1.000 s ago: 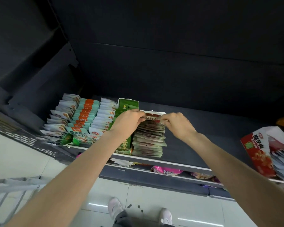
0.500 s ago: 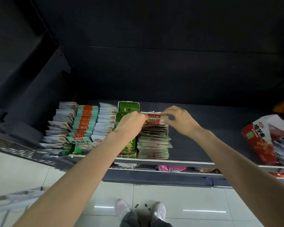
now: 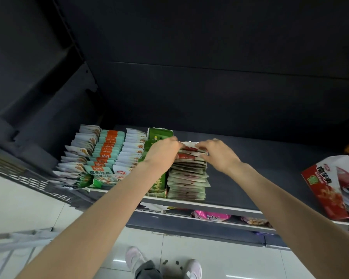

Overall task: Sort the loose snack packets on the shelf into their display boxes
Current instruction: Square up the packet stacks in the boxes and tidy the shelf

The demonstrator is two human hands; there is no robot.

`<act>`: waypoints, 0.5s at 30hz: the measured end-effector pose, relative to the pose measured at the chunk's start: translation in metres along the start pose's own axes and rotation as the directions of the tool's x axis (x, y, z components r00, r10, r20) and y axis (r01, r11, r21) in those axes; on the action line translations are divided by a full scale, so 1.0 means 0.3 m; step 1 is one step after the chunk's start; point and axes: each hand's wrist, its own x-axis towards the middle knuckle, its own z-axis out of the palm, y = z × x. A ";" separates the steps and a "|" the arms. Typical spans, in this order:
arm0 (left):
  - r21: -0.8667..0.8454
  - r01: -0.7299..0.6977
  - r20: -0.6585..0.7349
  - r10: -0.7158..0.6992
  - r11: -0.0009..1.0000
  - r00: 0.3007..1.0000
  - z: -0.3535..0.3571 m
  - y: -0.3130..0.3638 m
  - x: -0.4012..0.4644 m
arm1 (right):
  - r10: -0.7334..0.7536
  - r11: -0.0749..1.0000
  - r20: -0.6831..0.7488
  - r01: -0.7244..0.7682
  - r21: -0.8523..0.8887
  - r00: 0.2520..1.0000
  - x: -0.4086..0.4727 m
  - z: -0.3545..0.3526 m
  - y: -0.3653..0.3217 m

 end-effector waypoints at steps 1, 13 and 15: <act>0.011 0.000 0.019 0.000 1.000 1.000 0.004 0.004 0.001 | 0.006 1.000 0.027 -0.006 -0.018 1.000 0.005 0.000 0.002; 0.034 0.057 0.029 -0.058 0.998 0.998 -0.006 0.014 0.047 | -0.036 0.994 0.083 0.045 -0.099 0.996 0.042 -0.025 -0.007; 0.056 0.072 -0.001 -0.072 0.996 0.997 -0.019 0.017 0.040 | -0.044 0.997 0.072 0.048 -0.052 0.996 0.027 -0.041 -0.006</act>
